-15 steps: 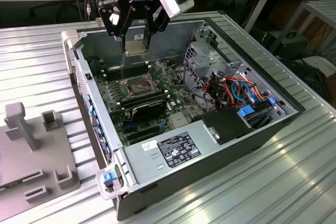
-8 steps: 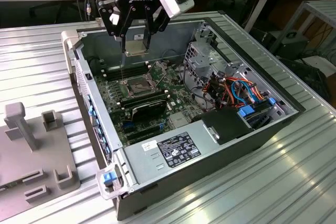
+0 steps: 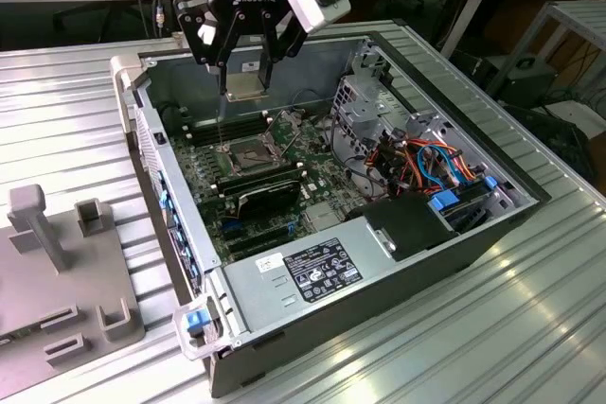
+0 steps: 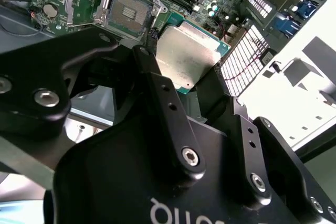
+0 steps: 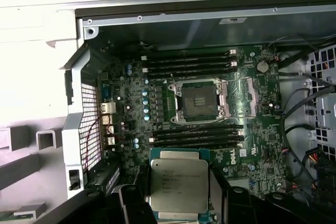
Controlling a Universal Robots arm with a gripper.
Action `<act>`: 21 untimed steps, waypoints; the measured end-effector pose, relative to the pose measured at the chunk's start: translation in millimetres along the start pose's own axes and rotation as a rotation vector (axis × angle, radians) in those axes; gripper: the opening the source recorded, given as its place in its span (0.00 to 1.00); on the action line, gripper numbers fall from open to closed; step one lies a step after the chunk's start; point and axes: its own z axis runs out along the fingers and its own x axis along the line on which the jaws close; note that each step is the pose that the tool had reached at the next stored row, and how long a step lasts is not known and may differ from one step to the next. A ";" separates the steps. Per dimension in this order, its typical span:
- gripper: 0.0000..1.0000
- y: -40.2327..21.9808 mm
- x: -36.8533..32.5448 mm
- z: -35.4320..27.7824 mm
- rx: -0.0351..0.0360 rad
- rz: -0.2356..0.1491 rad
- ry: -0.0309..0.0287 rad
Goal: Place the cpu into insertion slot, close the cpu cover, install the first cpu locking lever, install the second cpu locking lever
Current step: 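Place the cpu into insertion slot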
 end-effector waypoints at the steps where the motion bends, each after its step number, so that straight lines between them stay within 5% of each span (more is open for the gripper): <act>1: 0.55 0.0 0.0 0.0 0.0001 0.004 -0.0002; 9: 0.55 0.1 -0.2 0.3 0.0018 0.076 -0.0035; 21: 0.55 0.1 -0.2 0.3 0.0020 0.077 -0.0035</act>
